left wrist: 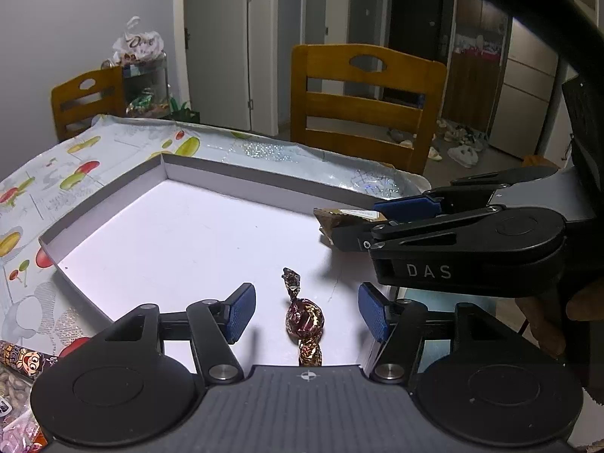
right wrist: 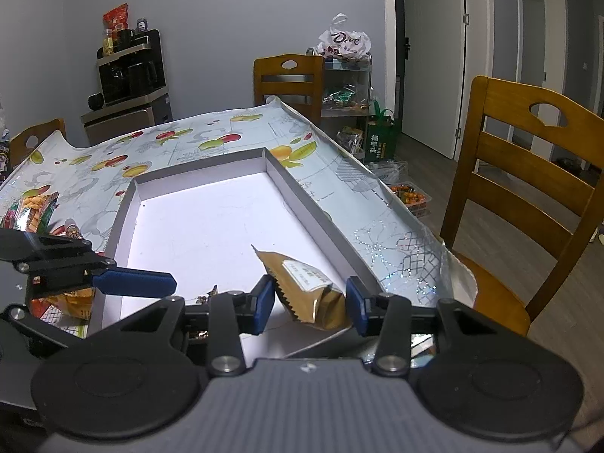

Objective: Organize snacks
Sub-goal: 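Carry the bonbon with the left tool while the right tool carries the pastry over the box, then open the right tool to drop the pastry while the left tool lowers the bonbon into the box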

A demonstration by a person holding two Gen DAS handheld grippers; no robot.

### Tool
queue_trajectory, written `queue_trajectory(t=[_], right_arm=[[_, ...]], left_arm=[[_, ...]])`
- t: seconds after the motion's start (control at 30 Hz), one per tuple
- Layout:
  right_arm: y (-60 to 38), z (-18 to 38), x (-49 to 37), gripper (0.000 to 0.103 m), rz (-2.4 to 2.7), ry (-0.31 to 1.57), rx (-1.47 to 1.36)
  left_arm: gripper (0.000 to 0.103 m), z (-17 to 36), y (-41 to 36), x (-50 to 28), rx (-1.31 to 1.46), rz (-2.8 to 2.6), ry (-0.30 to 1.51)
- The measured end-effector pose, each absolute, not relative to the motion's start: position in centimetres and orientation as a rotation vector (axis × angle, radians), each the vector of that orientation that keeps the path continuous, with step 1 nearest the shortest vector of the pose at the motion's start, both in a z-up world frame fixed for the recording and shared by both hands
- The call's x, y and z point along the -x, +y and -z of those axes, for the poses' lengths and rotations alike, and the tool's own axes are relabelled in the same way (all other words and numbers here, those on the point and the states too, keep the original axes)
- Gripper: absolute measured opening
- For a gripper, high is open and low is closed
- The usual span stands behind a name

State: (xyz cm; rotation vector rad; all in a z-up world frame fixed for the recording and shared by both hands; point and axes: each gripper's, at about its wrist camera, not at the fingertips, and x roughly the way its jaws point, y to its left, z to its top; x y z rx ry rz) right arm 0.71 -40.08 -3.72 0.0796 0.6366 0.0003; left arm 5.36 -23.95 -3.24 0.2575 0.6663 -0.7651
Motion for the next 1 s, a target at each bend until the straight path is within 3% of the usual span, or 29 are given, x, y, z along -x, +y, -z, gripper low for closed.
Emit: queue_trajectory(t=[0.17,0.53,0.77,1.0], right_arm=[[-40.1,3.8,-0.6,0.042,0.0,0.637,-0.082],[-40.0,3.8,-0.7,0.045,0.0,0.64,-0.084],[-40.3,3.3,-0.3,0.067,0.002,0.608,-0.123],[-39.9,2.6,-0.1,0.078,-0.002,0.59,-0.118]], left_arm=[[0.069,3.2,-23.7,-5.2,-0.251,0.762,0.656],[0.075,3.0,-22.9,-5.2,-0.23,0.747,0.651],[0.081,2.8,-22.6,-4.6,-0.216,0.749,0.648],[0.084,2.6,-21.9,-4.3,-0.21,0.746,0.64]])
